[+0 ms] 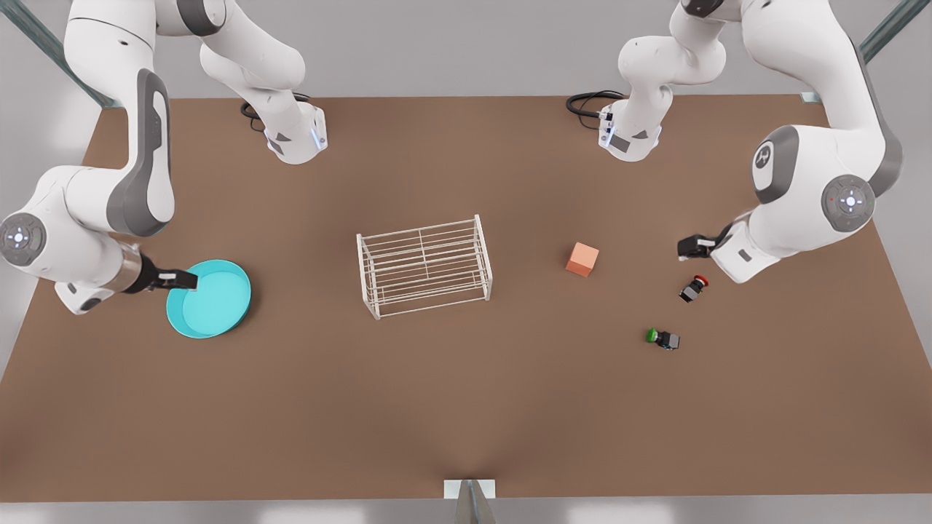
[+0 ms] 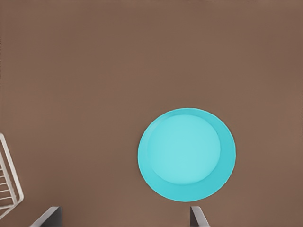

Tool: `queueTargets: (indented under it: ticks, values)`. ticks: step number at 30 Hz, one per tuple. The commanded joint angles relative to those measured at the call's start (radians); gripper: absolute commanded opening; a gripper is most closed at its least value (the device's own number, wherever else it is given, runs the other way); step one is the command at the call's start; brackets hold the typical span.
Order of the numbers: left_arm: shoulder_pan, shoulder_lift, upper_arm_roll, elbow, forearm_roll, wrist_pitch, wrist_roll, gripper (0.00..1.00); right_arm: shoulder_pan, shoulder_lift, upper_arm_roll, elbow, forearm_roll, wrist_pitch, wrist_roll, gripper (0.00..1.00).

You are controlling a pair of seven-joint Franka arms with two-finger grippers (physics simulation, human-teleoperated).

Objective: Place the plate on the shelf with right arm and place the red button switch in the plate with left arm

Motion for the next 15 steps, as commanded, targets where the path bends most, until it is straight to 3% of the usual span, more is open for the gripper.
queueTargets:
  ticks: [1, 4, 5, 6, 7, 9, 11, 15]
  values:
    - [-0.007, -0.002, -0.001, -0.004, -0.009, 0.08, 0.012, 1.0, 0.0, 0.005, 0.0, 0.0, 0.0, 0.092, -0.037, 1.0]
    - [-0.011, -0.019, -0.016, -0.05, -0.04, 0.033, 0.053, 1.0, 0.031, 0.032, 0.003, 0.03, -0.004, 0.089, -0.036, 1.0]
    - [-0.012, -0.126, -0.052, -0.227, -0.03, 0.181, 0.146, 1.0, 0.054, 0.064, 0.005, 0.034, -0.015, 0.086, -0.054, 1.0]
    - [-0.012, -0.165, -0.108, -0.295, 0.029, 0.241, 0.196, 1.0, 0.045, 0.101, -0.001, 0.034, -0.006, 0.081, -0.105, 1.0]
    - [-0.012, -0.163, -0.139, -0.309, 0.071, 0.293, 0.323, 1.0, 0.037, 0.107, -0.003, 0.042, -0.006, 0.081, -0.14, 1.0]
    - [-0.004, -0.159, -0.145, -0.478, 0.02, 0.539, 0.665, 1.0, 0.006, 0.146, -0.004, 0.037, -0.003, 0.078, -0.243, 1.0]
    - [0.058, -0.064, -0.139, -0.479, -0.015, 0.597, 0.871, 1.0, -0.072, 0.192, -0.003, 0.036, 0.066, 0.087, -0.425, 1.0]
    - [0.127, 0.005, -0.138, -0.475, -0.001, 0.639, 0.98, 1.0, -0.127, 0.169, -0.003, -0.081, 0.009, 0.181, -0.488, 1.0]
